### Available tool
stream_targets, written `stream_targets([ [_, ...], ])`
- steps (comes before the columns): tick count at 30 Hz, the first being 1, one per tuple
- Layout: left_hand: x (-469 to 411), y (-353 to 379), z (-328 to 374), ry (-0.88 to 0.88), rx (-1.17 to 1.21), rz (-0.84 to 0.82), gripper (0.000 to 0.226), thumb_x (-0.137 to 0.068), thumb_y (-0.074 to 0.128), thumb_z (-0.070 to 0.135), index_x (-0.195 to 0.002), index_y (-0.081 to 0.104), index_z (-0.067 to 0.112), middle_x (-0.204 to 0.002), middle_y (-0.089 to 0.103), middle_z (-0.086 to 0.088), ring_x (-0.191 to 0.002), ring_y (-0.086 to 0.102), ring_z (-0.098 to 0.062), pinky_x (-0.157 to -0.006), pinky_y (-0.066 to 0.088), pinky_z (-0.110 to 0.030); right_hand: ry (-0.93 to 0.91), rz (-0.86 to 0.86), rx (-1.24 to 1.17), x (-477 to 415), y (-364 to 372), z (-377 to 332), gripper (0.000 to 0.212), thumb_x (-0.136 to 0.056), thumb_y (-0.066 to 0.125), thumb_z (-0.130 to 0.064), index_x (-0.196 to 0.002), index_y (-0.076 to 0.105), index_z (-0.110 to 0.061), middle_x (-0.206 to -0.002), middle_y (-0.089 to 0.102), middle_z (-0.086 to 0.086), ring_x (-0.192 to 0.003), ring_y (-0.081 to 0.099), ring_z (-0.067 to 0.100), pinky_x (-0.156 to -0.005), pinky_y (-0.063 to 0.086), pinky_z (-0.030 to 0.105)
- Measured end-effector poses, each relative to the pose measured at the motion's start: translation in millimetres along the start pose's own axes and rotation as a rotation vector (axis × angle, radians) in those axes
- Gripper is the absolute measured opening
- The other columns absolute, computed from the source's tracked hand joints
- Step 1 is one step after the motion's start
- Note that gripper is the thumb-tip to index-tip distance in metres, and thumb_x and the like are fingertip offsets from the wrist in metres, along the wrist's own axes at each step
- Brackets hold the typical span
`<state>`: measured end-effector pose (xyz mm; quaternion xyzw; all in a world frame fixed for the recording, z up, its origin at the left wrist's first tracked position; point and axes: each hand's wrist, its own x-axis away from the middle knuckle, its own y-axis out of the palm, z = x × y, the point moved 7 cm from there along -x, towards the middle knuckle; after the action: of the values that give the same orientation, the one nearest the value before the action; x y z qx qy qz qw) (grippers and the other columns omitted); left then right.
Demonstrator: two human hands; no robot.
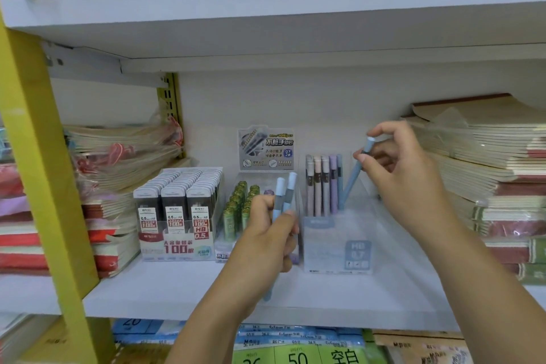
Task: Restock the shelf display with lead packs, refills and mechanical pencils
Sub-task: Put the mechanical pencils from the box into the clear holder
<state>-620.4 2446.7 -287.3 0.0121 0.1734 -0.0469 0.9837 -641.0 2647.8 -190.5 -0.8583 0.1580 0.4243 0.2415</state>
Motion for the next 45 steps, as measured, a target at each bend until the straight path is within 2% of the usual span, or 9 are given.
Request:
stream_targets([
  [9, 3.1, -4.8, 7.1, 0.114, -0.114, 0.010, 0.014, -0.106, 0.038, 0.030, -0.104, 0.051, 0.026, -0.075, 0.065, 0.007, -0.057, 0.049, -0.009, -0.056, 0.048, -0.018, -0.049, -0.032, 0.133, 3.8, 14.4, 7.2, 0.023, -0.084, 0.071, -0.014, -0.100, 0.062, -0.027, -0.082, 0.067, -0.010, -0.079, 0.061, 0.001, -0.070, 0.043, 0.013],
  [16, 2.7, -6.4, 5.5, 0.092, -0.042, 0.028, 0.021, -0.105, 0.042, 0.033, -0.106, 0.063, 0.036, -0.068, 0.061, 0.005, -0.048, 0.042, -0.009, -0.047, 0.042, -0.020, -0.021, -0.048, 0.136, 2.6, 18.2, 13.6, 0.024, -0.085, 0.071, -0.017, -0.099, 0.060, -0.034, -0.081, 0.064, -0.016, -0.086, 0.058, 0.001, -0.070, 0.041, 0.018],
  [20, 2.4, -5.3, 4.2, 0.066, 0.015, 0.012, 0.024, -0.104, 0.043, 0.035, -0.102, 0.066, 0.042, -0.065, 0.057, 0.005, -0.045, 0.033, -0.008, -0.043, 0.032, -0.019, -0.027, -0.046, 0.297, -1.5, 20.0, 19.8, 0.023, -0.089, 0.065, -0.023, -0.109, 0.063, -0.035, -0.095, 0.055, -0.007, -0.101, 0.043, 0.013, -0.076, 0.029, 0.023],
  [24, 2.7, -4.7, 3.7, 0.059, 0.037, 0.005, 0.024, -0.104, 0.043, 0.035, -0.103, 0.066, 0.041, -0.064, 0.055, 0.005, -0.045, 0.033, -0.008, -0.043, 0.032, -0.019, 0.048, -0.125, 0.389, -3.0, 23.6, 28.4, 0.031, -0.092, 0.060, -0.032, -0.122, 0.061, -0.041, -0.104, 0.040, -0.003, -0.104, 0.028, 0.008, -0.086, 0.023, 0.019],
  [31, 1.9, -2.6, 2.4, 0.040, 0.032, 0.003, 0.026, -0.104, 0.044, 0.033, -0.102, 0.068, 0.041, -0.064, 0.054, 0.005, -0.046, 0.034, -0.007, -0.043, 0.033, -0.019, 0.207, -0.313, 0.356, 1.3, 31.0, 45.4, 0.039, -0.095, 0.051, -0.042, -0.133, 0.047, -0.049, -0.131, 0.046, 0.002, -0.126, 0.039, 0.021, -0.100, 0.033, 0.030],
  [34, 3.0, -1.1, 5.6, 0.054, 0.021, 0.008, 0.026, -0.103, 0.045, 0.032, -0.101, 0.069, 0.041, -0.063, 0.054, 0.005, -0.046, 0.036, -0.007, -0.044, 0.036, -0.018, 0.177, -0.256, 0.284, 2.0, 29.3, 35.9, 0.041, -0.096, 0.051, -0.039, -0.137, 0.047, -0.041, -0.135, 0.047, 0.000, -0.127, 0.041, 0.020, -0.105, 0.034, 0.032],
  [38, 5.3, 1.7, 12.8, 0.091, -0.013, -0.003, 0.026, -0.103, 0.045, 0.034, -0.103, 0.069, 0.044, -0.065, 0.058, 0.005, -0.049, 0.041, -0.008, -0.047, 0.039, -0.019, -0.022, -0.080, 0.185, -1.5, 10.7, -6.0, 0.022, -0.094, 0.057, -0.031, -0.114, 0.066, -0.035, -0.107, 0.061, -0.017, -0.104, 0.052, 0.007, -0.086, 0.037, 0.022],
  [41, 5.5, 8.6, 15.6, 0.103, -0.042, -0.027, 0.024, -0.103, 0.045, 0.037, -0.105, 0.067, 0.046, -0.068, 0.060, 0.006, -0.050, 0.043, -0.009, -0.048, 0.039, -0.024, -0.028, -0.255, -0.046, 6.6, 21.1, -30.6, 0.016, -0.091, 0.061, -0.031, -0.097, 0.069, -0.043, -0.089, 0.070, -0.024, -0.085, 0.059, -0.008, -0.076, 0.041, 0.012],
  [45, 5.8, 21.2, 15.9, 0.098, -0.042, -0.075, 0.021, -0.101, 0.046, 0.039, -0.099, 0.067, 0.040, -0.068, 0.061, 0.004, -0.049, 0.041, -0.010, -0.048, 0.036, -0.026, 0.052, -0.482, -0.348, 22.8, 40.2, -45.9, 0.022, -0.088, 0.067, -0.023, -0.104, 0.066, -0.039, -0.083, 0.075, -0.013, -0.081, 0.068, -0.001, -0.078, 0.049, 0.010],
])
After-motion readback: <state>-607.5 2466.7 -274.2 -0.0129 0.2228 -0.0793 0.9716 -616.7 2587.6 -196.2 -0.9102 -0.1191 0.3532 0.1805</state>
